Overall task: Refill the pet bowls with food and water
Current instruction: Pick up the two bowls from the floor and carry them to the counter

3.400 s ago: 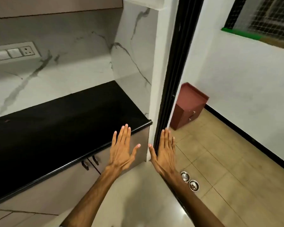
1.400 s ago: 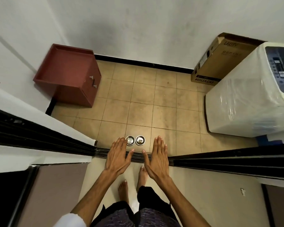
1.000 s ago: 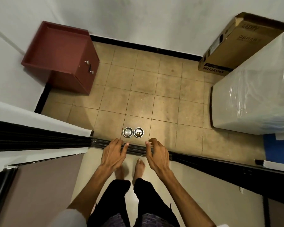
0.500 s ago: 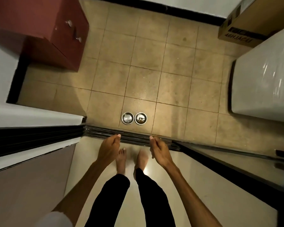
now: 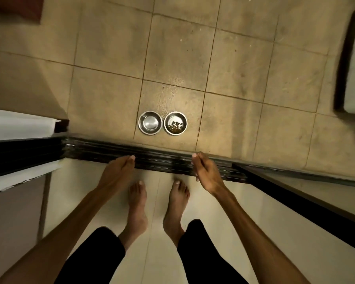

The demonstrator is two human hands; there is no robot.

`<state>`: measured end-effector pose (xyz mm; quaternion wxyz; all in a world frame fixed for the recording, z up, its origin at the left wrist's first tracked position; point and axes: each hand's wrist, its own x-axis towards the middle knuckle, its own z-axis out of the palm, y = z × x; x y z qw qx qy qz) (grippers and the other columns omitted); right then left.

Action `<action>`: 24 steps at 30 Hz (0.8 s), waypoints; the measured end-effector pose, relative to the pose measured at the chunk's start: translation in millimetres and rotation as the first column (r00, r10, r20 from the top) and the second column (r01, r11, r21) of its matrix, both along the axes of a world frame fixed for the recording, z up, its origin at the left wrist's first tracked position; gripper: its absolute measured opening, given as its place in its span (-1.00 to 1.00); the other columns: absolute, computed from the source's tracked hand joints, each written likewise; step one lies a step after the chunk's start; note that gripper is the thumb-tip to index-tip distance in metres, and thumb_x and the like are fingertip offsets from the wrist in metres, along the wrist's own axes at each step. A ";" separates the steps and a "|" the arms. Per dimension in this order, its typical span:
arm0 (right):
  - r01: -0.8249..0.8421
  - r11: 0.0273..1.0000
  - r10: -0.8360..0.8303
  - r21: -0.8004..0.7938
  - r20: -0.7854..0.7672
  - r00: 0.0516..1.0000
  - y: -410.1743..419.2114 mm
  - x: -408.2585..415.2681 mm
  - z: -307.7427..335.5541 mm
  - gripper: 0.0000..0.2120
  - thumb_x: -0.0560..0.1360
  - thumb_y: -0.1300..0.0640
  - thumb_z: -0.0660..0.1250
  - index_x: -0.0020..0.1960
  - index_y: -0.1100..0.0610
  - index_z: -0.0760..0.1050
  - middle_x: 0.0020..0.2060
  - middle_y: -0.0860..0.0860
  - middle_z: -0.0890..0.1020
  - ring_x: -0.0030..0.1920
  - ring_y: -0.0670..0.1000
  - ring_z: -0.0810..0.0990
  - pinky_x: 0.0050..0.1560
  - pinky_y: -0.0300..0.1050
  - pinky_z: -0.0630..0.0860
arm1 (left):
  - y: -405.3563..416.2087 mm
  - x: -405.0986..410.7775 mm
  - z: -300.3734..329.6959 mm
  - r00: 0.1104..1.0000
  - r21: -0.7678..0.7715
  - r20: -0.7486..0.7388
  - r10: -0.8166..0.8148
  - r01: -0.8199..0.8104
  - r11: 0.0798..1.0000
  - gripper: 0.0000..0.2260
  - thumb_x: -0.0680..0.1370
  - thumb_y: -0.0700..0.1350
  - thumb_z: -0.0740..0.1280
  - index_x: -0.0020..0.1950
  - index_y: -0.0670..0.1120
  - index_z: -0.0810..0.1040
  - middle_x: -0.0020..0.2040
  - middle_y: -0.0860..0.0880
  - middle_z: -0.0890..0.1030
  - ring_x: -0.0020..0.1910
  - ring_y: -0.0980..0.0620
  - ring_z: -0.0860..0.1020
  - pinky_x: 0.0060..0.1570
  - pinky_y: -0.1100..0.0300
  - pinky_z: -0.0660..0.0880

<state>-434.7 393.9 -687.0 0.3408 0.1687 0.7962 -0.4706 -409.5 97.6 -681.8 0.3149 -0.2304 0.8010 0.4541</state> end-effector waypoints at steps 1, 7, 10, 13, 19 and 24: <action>-0.004 1.000 0.004 0.004 -0.004 1.000 0.8 -2.8 -14.9 -0.68 0.72 -0.14 0.13 -0.14 -0.07 0.44 -0.36 -0.11 0.50 -0.32 -0.08 0.49 -0.17 -0.01 0.50 | -3.4 -3.7 -15.3 1.000 -0.003 0.004 -0.024 0.024 1.000 -0.57 0.58 0.31 0.10 -0.27 0.05 0.48 -0.40 -0.04 0.53 -0.39 -0.07 0.53 -0.24 -0.13 0.55; -0.021 0.999 0.024 0.043 -0.065 0.998 4.5 -12.6 -105.4 -0.65 0.69 -0.23 0.09 -0.13 -0.05 0.41 -0.34 -0.04 0.51 -0.32 0.02 0.49 -0.22 0.08 0.53 | -17.1 -30.5 -97.3 0.995 0.051 0.095 0.020 -0.025 0.998 -0.56 0.73 0.04 0.19 -0.33 -0.03 0.50 -0.44 -0.03 0.53 -0.41 -0.02 0.52 -0.21 0.00 0.51; -0.017 1.000 0.019 0.024 -0.069 0.997 4.7 -15.1 -139.6 -0.65 0.74 -0.12 0.09 -0.07 0.06 0.44 -0.36 -0.04 0.52 -0.38 0.00 0.49 -0.28 0.01 0.51 | -16.5 -42.5 -127.5 0.986 0.075 0.110 0.124 -0.132 0.988 -0.60 0.74 -0.05 0.17 -0.27 -0.14 0.47 -0.37 -0.11 0.52 -0.37 -0.06 0.50 -0.25 0.09 0.49; -0.009 1.000 0.009 0.003 -0.056 0.998 3.4 -19.3 -165.4 -0.66 0.75 -0.08 0.09 -0.06 0.09 0.44 -0.36 0.02 0.52 -0.41 -0.03 0.50 -0.33 -0.05 0.51 | -14.5 -49.1 -158.5 0.970 0.059 0.129 0.208 -0.217 0.974 -0.60 0.75 -0.04 0.15 -0.25 -0.14 0.47 -0.35 -0.12 0.53 -0.40 -0.05 0.53 -0.31 0.14 0.46; 0.047 0.998 -0.045 -0.047 0.026 0.999 -7.9 -35.6 -201.5 -0.71 0.75 -0.07 0.07 -0.03 0.02 0.44 -0.35 -0.01 0.54 -0.39 -0.05 0.50 -0.38 -0.16 0.47 | -0.9 -54.4 -207.3 0.930 0.095 0.178 0.321 -0.341 0.935 -0.63 0.76 -0.07 0.11 -0.18 -0.13 0.50 -0.36 -0.09 0.54 -0.42 -0.04 0.55 -0.42 0.15 0.49; 0.077 0.995 -0.073 -0.070 0.057 0.996 -21.9 -48.9 -221.6 -0.69 0.75 -0.09 0.06 -0.03 0.06 0.41 -0.40 -0.04 0.49 -0.47 -0.10 0.45 -0.49 -0.28 0.38 | 19.0 -55.7 -225.5 0.878 0.143 0.200 0.436 -0.466 0.873 -0.74 0.76 -0.04 0.14 -0.02 -0.11 0.50 -0.30 -0.15 0.56 -0.50 -0.04 0.53 -0.57 0.21 0.48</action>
